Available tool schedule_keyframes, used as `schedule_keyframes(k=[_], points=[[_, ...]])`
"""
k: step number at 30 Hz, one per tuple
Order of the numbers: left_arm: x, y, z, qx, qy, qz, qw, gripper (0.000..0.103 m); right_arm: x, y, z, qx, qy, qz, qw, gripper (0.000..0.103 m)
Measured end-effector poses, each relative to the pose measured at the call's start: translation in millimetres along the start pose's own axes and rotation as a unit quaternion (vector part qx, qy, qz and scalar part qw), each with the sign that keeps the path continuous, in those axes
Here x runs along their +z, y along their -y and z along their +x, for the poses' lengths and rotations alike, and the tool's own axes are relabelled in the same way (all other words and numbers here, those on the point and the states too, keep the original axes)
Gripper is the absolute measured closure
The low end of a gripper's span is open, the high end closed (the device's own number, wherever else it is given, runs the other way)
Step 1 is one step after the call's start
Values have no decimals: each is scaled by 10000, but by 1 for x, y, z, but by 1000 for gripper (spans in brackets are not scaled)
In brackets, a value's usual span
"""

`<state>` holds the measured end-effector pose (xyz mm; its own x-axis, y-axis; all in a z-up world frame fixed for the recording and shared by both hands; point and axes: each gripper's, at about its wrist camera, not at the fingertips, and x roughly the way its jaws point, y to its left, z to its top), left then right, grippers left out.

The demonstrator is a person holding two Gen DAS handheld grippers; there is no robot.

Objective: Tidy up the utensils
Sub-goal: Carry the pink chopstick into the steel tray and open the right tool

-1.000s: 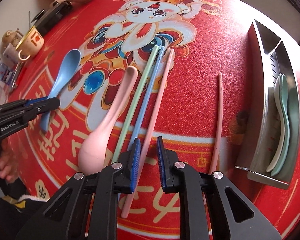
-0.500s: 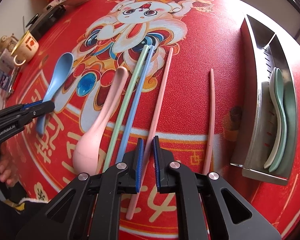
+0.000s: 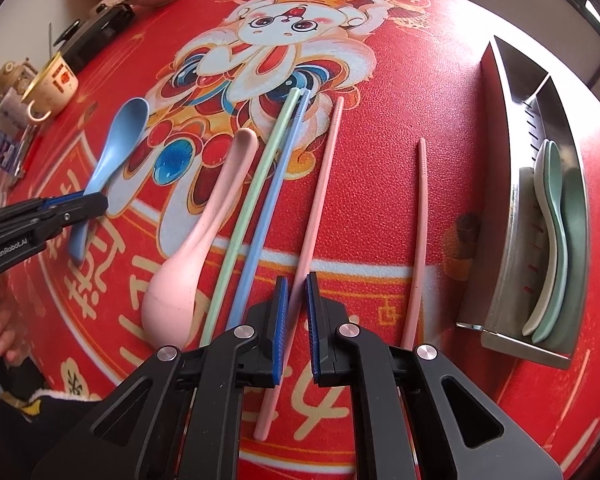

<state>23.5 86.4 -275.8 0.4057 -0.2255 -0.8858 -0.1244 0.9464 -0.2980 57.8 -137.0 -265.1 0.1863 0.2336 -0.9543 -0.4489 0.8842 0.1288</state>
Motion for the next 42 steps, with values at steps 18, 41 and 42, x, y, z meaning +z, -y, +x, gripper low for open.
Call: schedule_keyframes(k=[18,41,42], points=[[1,-9,-3,-234,10,-303,9993,91,-3,30,-37,482,600,676,9947,97],[25,10,-31,-313,380,-263,9984,91,43,145,-67,-152,1384,1813,9735,97],[27,11,-31,-324,384,-258,9984,91,46,148,-63,-178,1352,1833,9736,97]])
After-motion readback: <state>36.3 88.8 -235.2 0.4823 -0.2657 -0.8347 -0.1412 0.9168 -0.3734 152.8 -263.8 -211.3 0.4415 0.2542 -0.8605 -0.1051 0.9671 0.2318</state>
